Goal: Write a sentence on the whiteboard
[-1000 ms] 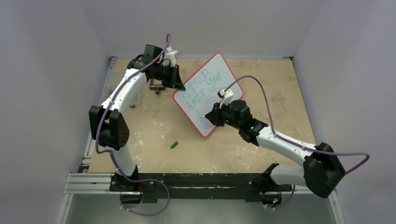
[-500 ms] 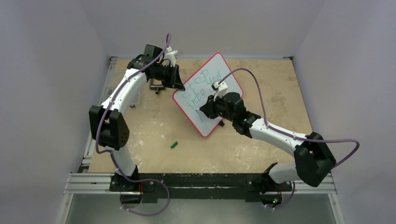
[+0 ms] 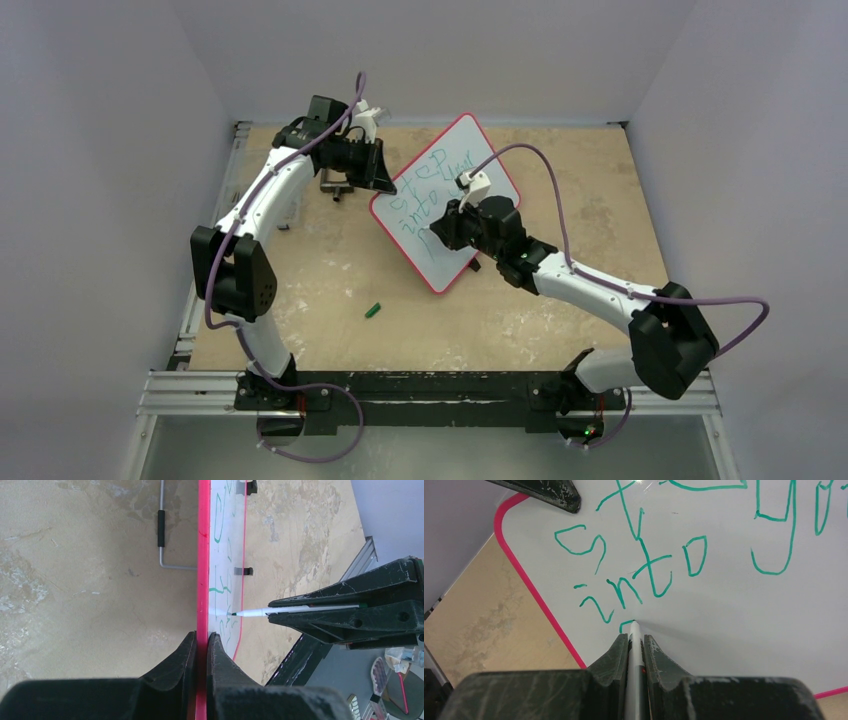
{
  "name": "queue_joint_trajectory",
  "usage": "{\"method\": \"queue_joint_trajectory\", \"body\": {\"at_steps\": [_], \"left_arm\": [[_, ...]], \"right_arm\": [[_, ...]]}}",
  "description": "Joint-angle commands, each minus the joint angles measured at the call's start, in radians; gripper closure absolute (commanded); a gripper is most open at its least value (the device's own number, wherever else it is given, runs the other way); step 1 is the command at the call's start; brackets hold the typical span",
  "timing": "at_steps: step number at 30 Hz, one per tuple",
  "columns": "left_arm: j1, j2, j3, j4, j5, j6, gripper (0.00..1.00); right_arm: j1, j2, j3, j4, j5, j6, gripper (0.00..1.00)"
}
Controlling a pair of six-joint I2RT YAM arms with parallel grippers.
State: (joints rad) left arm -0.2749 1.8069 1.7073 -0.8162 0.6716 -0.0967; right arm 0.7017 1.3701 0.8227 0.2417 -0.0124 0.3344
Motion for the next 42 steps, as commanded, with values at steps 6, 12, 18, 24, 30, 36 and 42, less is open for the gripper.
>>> {"method": "queue_joint_trajectory", "body": {"at_steps": [6, 12, 18, 24, 30, 36, 42], "left_arm": [[-0.001, -0.001, 0.010, -0.003, -0.080, 0.027, 1.00], [-0.002, -0.001, 0.010, -0.002, -0.080, 0.026, 1.00], [-0.001, -0.001, 0.011, -0.001, -0.080, 0.026, 1.00], [-0.002, -0.003, 0.010, -0.001, -0.080, 0.026, 1.00], [-0.001, -0.003, 0.009, 0.000, -0.080, 0.026, 1.00], [-0.001, -0.003, 0.010, -0.001, -0.081, 0.026, 1.00], [-0.002, -0.006, 0.008, 0.000, -0.081, 0.027, 1.00]], "right_arm": [[0.004, 0.013, 0.002, -0.043, 0.075, -0.003, 1.00], [0.004, -0.007, -0.035, -0.058, 0.052, 0.002, 1.00], [0.005, -0.029, -0.062, -0.057, 0.014, 0.018, 1.00], [0.005, -0.031, -0.073, -0.042, -0.056, 0.017, 1.00], [0.005, -0.039, -0.068, -0.024, -0.106, 0.006, 1.00], [0.005, -0.087, -0.056, -0.039, -0.104, -0.010, 1.00], [0.004, -0.143, -0.063, -0.045, -0.018, 0.023, 1.00]]}}
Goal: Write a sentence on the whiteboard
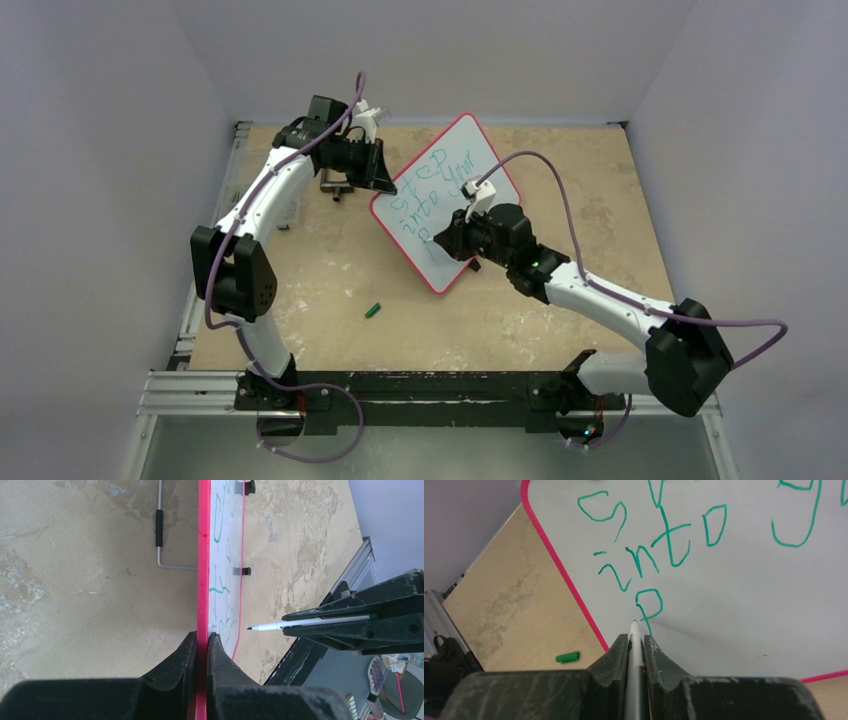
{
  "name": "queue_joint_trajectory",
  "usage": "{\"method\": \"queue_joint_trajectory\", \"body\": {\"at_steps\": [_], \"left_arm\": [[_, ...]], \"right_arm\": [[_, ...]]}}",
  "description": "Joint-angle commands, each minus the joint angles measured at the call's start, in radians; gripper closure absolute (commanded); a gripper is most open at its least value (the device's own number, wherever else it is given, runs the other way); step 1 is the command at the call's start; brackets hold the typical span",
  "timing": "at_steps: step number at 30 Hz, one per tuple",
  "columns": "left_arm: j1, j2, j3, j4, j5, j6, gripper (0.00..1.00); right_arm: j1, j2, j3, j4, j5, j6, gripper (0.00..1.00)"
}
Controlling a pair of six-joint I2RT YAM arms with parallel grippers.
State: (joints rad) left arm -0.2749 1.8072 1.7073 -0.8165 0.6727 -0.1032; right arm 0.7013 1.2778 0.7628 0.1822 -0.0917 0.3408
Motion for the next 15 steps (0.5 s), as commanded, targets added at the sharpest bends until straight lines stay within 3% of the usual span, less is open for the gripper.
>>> {"method": "queue_joint_trajectory", "body": {"at_steps": [1, 15], "left_arm": [[-0.002, -0.007, 0.008, -0.001, -0.082, 0.034, 1.00], [-0.001, -0.008, 0.007, -0.003, -0.083, 0.034, 1.00]], "right_arm": [[0.003, -0.054, -0.002, 0.012, 0.082, 0.020, 1.00], [-0.006, 0.050, 0.074, 0.001, 0.185, 0.031, 1.00]]}}
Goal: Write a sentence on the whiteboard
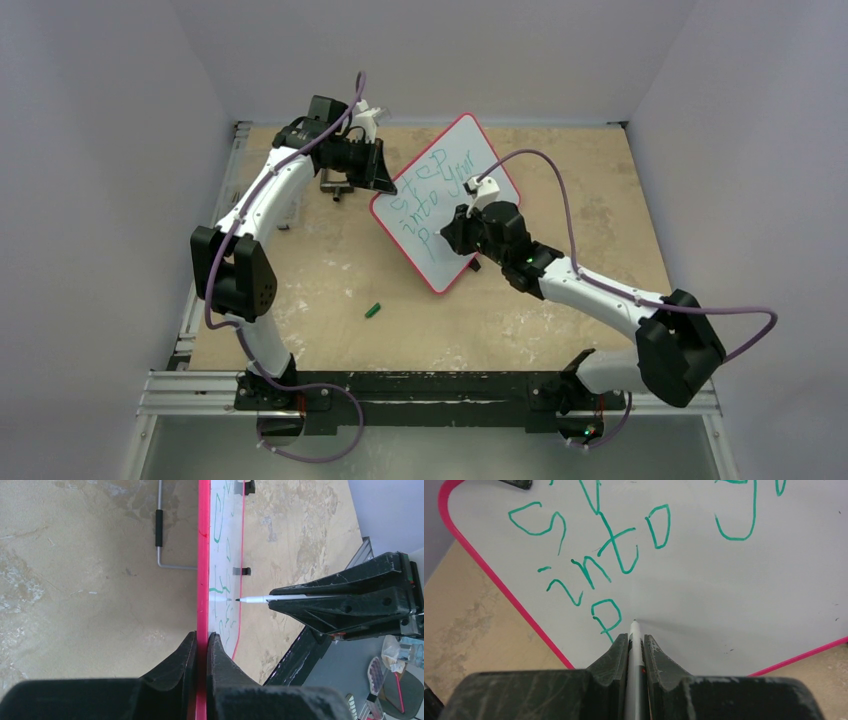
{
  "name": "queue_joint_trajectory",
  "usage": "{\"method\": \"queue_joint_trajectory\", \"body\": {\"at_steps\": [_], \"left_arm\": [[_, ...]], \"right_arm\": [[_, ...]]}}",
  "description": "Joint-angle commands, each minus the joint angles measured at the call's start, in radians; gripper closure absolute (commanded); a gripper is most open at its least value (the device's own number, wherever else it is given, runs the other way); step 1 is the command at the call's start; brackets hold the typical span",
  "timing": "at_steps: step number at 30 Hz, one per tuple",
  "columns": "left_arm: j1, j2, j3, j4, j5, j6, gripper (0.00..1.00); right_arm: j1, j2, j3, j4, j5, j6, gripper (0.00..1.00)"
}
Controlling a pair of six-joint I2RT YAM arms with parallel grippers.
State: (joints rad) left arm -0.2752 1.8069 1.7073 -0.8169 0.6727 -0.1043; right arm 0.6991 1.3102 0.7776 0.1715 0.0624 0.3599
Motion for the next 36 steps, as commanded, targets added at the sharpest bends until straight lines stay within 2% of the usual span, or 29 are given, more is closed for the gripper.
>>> {"method": "queue_joint_trajectory", "body": {"at_steps": [1, 12, 27, 36], "left_arm": [[-0.001, -0.007, 0.008, -0.001, -0.082, 0.035, 1.00], [-0.001, -0.007, 0.009, -0.002, -0.083, 0.035, 1.00], [-0.001, -0.008, 0.009, 0.000, -0.081, 0.034, 1.00], [-0.002, -0.010, 0.008, 0.000, -0.081, 0.034, 1.00]], "right_arm": [[-0.004, 0.023, 0.061, 0.016, 0.028, 0.011, 1.00], [-0.004, 0.060, 0.057, 0.021, -0.016, 0.004, 1.00], [-0.004, 0.022, -0.050, -0.011, -0.037, -0.005, 1.00], [-0.004, 0.029, -0.003, -0.054, 0.069, 0.022, 1.00]]}}
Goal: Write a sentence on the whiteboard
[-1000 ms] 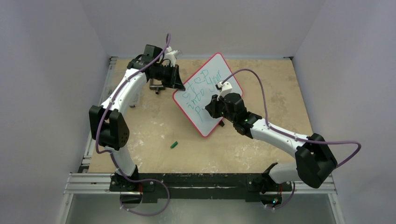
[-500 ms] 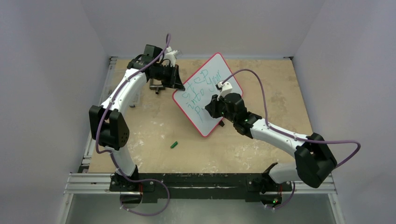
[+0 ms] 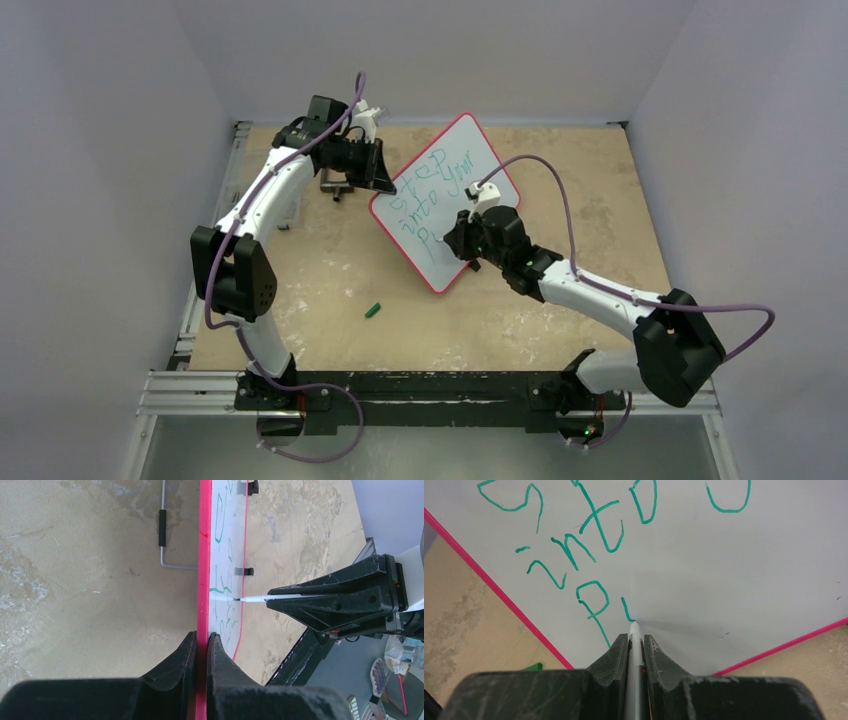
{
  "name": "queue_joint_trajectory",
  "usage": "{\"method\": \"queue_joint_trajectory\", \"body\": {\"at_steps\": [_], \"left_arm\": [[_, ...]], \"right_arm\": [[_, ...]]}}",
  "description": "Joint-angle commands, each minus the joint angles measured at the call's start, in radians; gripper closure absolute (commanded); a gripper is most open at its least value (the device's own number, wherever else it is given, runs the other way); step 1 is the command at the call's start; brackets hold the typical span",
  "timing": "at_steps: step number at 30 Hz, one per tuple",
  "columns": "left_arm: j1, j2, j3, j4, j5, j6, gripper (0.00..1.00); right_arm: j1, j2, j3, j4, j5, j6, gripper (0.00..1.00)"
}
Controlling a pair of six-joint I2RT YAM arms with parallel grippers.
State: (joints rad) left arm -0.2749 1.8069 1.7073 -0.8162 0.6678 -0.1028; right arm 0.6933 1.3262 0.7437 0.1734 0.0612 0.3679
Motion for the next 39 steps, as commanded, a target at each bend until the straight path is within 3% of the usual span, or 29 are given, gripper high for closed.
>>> {"method": "queue_joint_trajectory", "body": {"at_steps": [1, 16, 27, 39], "left_arm": [[-0.002, -0.010, 0.008, -0.001, -0.074, 0.032, 1.00], [-0.003, -0.011, 0.002, 0.000, -0.071, 0.032, 1.00], [-0.004, -0.013, -0.002, 0.002, -0.072, 0.030, 1.00], [-0.004, -0.016, -0.002, 0.002, -0.075, 0.033, 1.00]], "right_arm": [[0.002, 0.018, 0.042, -0.062, 0.081, 0.014, 1.00], [0.002, 0.087, 0.157, -0.059, 0.065, 0.007, 1.00], [0.002, 0.076, 0.129, 0.024, -0.055, 0.007, 1.00], [0.002, 0.065, 0.109, 0.011, -0.047, 0.003, 1.00]]}}
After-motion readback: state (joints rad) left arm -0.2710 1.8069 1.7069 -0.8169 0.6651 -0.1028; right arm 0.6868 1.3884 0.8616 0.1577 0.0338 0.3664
